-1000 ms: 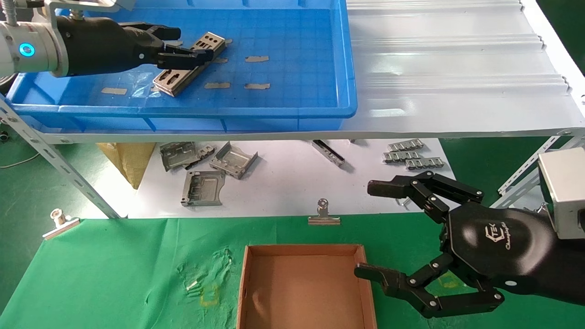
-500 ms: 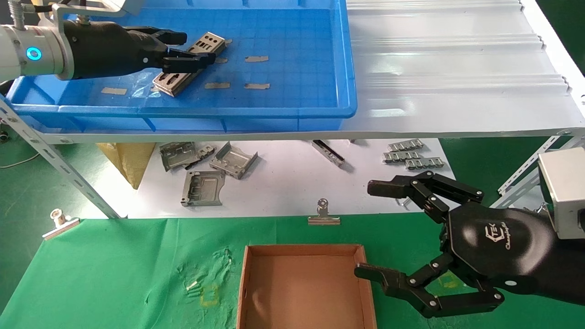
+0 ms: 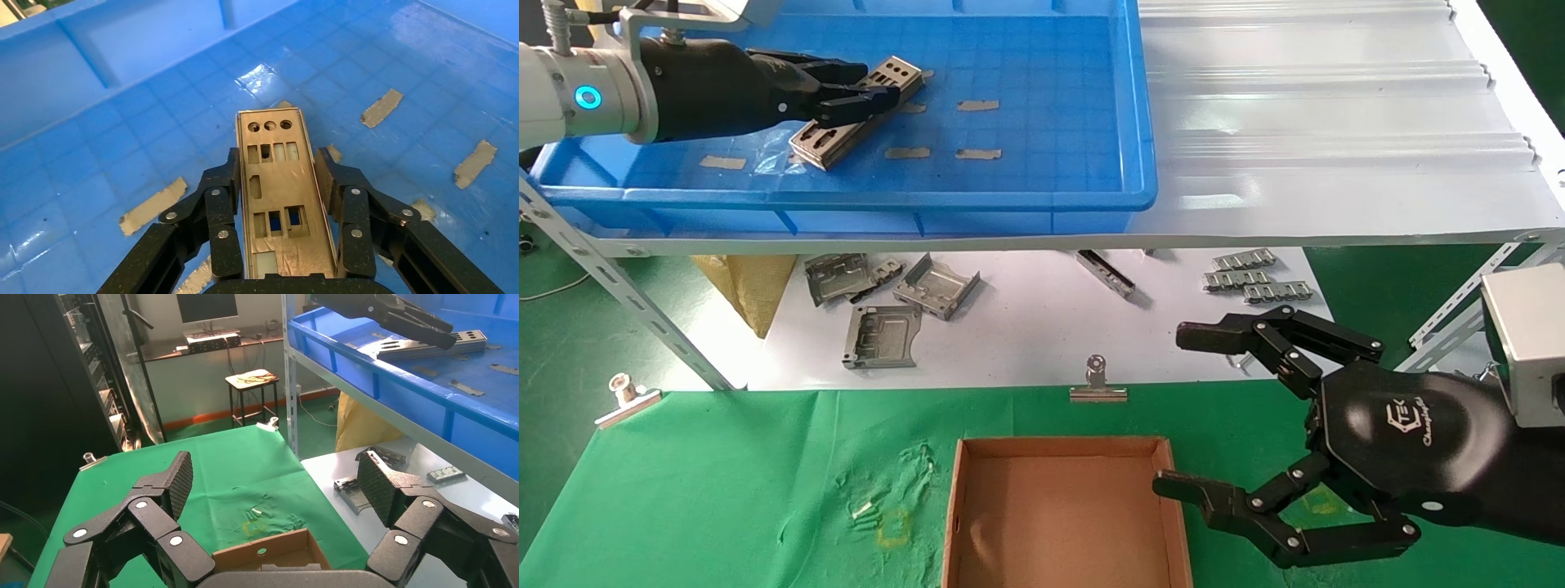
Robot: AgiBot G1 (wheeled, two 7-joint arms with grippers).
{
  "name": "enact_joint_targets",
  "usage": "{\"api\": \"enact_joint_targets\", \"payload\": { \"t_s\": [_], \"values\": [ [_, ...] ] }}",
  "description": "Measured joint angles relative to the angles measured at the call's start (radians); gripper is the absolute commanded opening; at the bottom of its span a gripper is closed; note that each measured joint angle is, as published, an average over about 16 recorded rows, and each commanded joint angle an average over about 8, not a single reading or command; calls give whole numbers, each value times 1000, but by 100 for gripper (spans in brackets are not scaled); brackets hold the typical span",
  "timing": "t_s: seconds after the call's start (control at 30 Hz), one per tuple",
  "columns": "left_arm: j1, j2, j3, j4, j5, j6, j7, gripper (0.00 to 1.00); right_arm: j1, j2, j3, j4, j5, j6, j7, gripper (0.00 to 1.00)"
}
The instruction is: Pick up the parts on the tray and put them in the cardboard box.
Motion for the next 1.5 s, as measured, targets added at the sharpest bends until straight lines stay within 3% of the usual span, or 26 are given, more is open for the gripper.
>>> {"api": "enact_joint_targets", "payload": {
  "t_s": [0.57, 0.63, 0.83, 0.9, 1.1, 1.13, 1.37, 1.4, 1.5],
  "values": [
    [-6, 1, -1, -5, -1, -15, 9, 1, 0, 0, 0, 0, 0, 0, 0, 100],
    [-7, 1, -1, -4, -1, -15, 8, 16, 0, 0, 0, 0, 0, 0, 0, 100],
    [-6, 3, 1, 0, 1, -17, 4, 90, 0, 0, 0, 0, 0, 0, 0, 100],
    [-6, 3, 1, 1, 2, -17, 2, 100, 0, 0, 0, 0, 0, 0, 0, 100],
    [-5, 4, 3, 4, 4, -19, -3, 100, 0, 0, 0, 0, 0, 0, 0, 100],
    [-5, 4, 3, 4, 4, -20, -3, 93, 0, 0, 0, 0, 0, 0, 0, 100],
    [-3, 5, 3, 3, 4, -21, -5, 6, 0, 0, 0, 0, 0, 0, 0, 100],
    [-3, 5, 3, 3, 4, -22, -5, 0, 0, 0, 0, 0, 0, 0, 0, 100],
    [-2, 6, 2, 2, 3, -24, -4, 0, 0, 0, 0, 0, 0, 0, 0, 100]
  ]
}}
